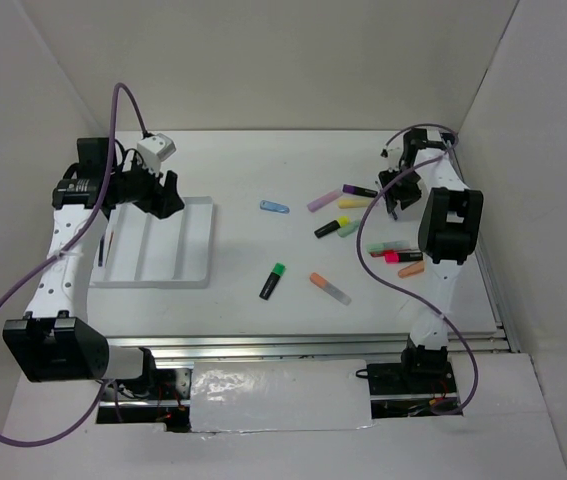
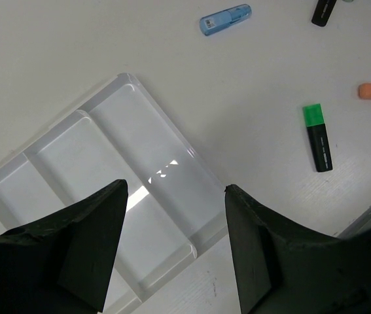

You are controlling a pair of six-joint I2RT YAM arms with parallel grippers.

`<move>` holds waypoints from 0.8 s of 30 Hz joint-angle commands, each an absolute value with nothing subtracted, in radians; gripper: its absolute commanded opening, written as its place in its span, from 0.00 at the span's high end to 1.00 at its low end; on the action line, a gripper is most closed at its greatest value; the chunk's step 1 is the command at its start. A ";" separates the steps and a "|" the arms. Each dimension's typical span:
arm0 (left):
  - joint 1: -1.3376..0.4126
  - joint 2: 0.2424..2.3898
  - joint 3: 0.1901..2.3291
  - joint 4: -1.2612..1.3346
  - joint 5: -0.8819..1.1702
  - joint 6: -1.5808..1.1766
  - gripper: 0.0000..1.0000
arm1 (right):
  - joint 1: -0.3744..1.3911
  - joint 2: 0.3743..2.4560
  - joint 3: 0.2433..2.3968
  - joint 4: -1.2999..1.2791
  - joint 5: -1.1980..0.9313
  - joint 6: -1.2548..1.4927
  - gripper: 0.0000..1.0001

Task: Sort the stationery into containers
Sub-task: Grab a piece of stationery with the right arm

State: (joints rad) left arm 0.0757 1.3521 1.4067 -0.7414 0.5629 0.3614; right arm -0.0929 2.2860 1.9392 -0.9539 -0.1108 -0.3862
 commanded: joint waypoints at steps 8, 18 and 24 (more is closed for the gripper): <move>0.069 1.345 1.394 -0.729 0.551 0.356 0.27 | -0.083 2.417 2.137 -1.063 -0.107 -0.425 0.57; 0.069 1.344 1.388 -0.741 0.535 0.362 0.27 | -0.075 2.477 2.157 -1.111 -0.098 -0.445 0.76; 0.072 1.293 1.344 -0.717 0.584 0.383 0.29 | -0.063 2.352 2.025 -1.074 -0.115 -0.466 1.00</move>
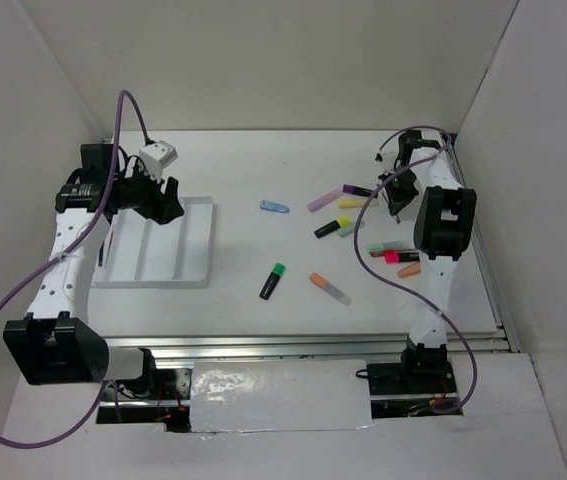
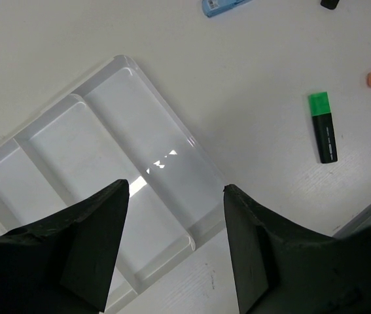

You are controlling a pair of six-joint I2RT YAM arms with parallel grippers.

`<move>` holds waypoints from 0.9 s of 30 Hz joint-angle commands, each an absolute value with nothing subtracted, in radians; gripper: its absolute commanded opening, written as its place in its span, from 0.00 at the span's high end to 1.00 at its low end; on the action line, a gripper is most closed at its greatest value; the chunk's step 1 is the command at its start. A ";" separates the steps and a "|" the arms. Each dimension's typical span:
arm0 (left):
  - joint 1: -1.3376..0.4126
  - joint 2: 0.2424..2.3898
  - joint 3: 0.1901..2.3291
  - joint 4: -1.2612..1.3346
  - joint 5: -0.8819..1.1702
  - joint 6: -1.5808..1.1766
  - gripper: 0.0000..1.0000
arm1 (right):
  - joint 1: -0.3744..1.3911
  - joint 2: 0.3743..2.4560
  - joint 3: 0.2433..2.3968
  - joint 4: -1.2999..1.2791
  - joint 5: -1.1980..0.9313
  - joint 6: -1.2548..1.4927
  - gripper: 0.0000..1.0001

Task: Sort the stationery into containers
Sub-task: Grab a piece of stationery with the right arm, then pass the stationery from the right arm to the left

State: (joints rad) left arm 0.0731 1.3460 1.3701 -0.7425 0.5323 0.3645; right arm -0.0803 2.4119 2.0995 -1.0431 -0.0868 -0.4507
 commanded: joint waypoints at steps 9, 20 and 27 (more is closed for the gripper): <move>-0.024 1.140 1.319 -0.624 0.672 0.523 0.26 | -0.031 1.958 1.826 -1.130 -0.348 -0.463 1.00; -0.437 1.005 1.153 -0.636 0.676 0.948 0.24 | 0.287 1.698 1.412 -1.144 -0.800 -0.400 1.00; -0.724 1.123 1.213 -0.790 0.507 1.121 0.27 | 0.474 1.715 1.401 -1.186 -0.943 -0.431 1.00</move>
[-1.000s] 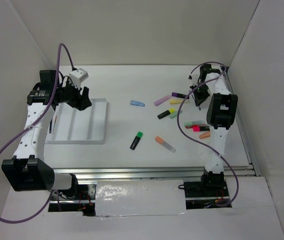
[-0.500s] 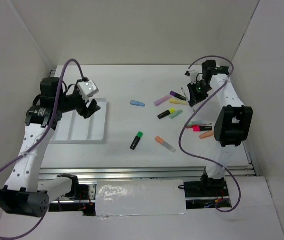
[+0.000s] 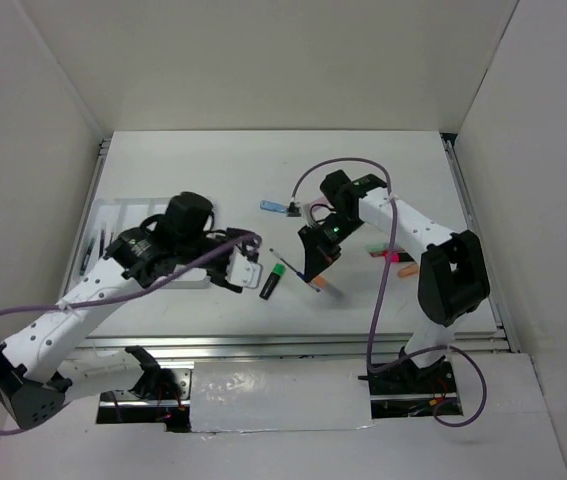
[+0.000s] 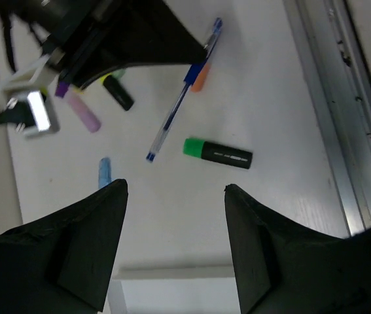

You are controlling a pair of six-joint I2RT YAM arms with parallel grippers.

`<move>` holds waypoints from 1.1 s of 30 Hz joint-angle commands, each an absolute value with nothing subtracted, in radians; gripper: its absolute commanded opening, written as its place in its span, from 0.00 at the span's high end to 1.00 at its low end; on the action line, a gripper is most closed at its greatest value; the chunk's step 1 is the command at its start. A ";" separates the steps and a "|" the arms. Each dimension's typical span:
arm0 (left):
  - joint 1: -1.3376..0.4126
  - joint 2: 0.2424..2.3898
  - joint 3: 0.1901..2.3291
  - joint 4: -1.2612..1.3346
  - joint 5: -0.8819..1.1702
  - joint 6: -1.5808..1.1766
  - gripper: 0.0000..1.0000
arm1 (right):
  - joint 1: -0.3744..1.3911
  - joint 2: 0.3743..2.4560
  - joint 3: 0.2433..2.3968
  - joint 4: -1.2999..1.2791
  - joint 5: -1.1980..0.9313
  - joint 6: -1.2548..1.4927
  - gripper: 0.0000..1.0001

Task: Sort the stationery into containers
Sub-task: Pass the stationery from the right arm to the left

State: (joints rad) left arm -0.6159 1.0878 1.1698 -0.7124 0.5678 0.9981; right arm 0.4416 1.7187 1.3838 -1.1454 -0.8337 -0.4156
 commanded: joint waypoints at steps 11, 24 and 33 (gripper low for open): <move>-1.020 1.233 1.126 -0.687 0.197 1.092 0.35 | 0.561 1.801 1.428 -1.321 -1.081 -0.551 1.00; -1.068 1.310 1.106 -0.632 0.106 1.039 0.61 | 0.618 1.809 1.460 -1.408 -1.138 -0.630 1.00; -1.046 1.197 1.032 -0.630 0.106 0.907 1.00 | 0.539 1.795 1.518 -1.442 -1.091 -0.650 0.48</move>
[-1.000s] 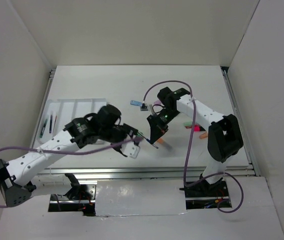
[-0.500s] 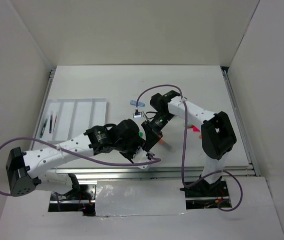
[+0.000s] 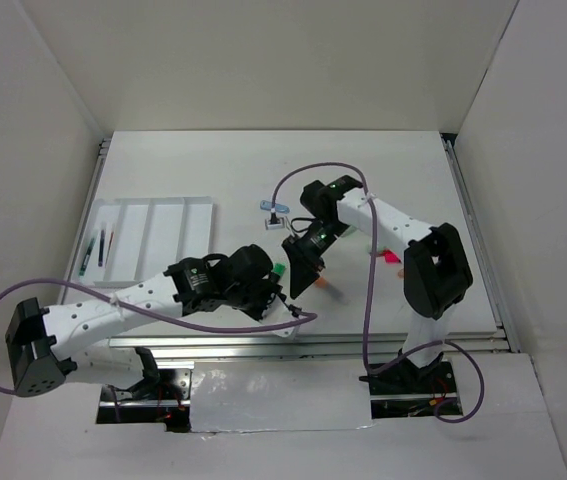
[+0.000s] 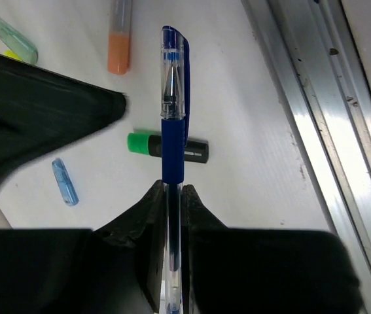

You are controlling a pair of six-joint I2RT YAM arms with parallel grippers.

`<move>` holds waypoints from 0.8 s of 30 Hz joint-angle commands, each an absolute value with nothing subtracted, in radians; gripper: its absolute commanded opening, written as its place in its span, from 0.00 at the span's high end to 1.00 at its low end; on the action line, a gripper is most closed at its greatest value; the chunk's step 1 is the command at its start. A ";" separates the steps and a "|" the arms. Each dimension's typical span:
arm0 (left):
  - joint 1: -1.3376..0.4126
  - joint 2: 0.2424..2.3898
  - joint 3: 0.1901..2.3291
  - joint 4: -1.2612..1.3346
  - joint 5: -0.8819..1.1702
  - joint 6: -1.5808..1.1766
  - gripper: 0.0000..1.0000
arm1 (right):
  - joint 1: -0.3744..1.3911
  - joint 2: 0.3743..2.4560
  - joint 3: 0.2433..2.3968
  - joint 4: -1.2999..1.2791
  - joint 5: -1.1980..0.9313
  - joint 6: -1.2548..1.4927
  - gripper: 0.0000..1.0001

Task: Sort the stationery into containers
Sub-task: Pass the stationery from the right arm to the left, then place the stationery into the container

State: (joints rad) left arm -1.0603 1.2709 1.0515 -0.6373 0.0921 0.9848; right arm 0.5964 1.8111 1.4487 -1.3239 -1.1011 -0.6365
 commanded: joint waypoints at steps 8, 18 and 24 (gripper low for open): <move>-0.551 1.175 1.173 -0.667 0.198 0.335 1.00 | 0.177 1.724 1.657 -1.198 -0.884 -0.387 0.46; 0.291 1.612 1.526 -0.917 0.268 0.371 1.00 | 0.020 1.615 1.451 -1.059 -0.830 -0.351 0.45; 0.420 1.750 1.572 -0.842 0.152 0.412 0.97 | 0.018 1.603 1.382 -1.034 -0.827 -0.336 0.45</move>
